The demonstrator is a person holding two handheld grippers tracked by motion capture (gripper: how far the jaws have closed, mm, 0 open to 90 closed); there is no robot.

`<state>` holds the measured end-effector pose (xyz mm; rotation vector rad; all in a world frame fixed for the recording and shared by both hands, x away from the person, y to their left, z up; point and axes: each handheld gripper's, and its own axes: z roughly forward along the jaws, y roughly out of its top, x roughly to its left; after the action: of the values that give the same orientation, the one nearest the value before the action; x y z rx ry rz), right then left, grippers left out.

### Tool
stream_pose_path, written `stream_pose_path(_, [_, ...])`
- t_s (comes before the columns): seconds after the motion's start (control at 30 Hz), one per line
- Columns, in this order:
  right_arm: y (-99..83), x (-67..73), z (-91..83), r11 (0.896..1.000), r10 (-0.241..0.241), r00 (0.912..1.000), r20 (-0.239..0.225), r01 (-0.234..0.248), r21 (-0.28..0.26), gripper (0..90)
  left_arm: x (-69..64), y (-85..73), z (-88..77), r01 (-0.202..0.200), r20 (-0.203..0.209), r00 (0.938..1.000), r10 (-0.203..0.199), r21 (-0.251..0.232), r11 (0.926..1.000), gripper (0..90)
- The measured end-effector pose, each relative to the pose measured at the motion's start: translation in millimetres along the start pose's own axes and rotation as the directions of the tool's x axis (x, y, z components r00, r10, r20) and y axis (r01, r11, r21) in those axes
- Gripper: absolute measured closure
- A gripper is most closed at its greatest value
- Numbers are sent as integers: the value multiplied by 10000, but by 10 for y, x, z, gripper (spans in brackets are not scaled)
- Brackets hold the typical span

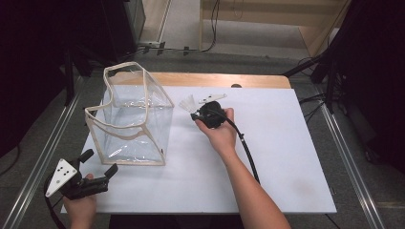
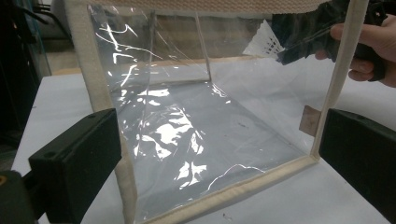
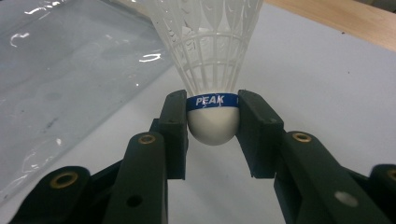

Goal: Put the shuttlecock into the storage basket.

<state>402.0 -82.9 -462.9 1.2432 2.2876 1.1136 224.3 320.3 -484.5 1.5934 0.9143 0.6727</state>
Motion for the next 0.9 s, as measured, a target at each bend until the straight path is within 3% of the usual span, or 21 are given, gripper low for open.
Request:
stream_pose_path(0.23, [50, 126, -121, 9990, -178, 9996, -214, 169, -403, 630, 1, 0, -1, -4, 3, 10000, 4, -1, 10000, 0])
stream_pose_path(0.9, [150, 318, -396, 9918, -539, 9964, -653, 458, -1197, 630, -1, 0, -1, 7, -22, 10000, -7, 12, 10000, 0])
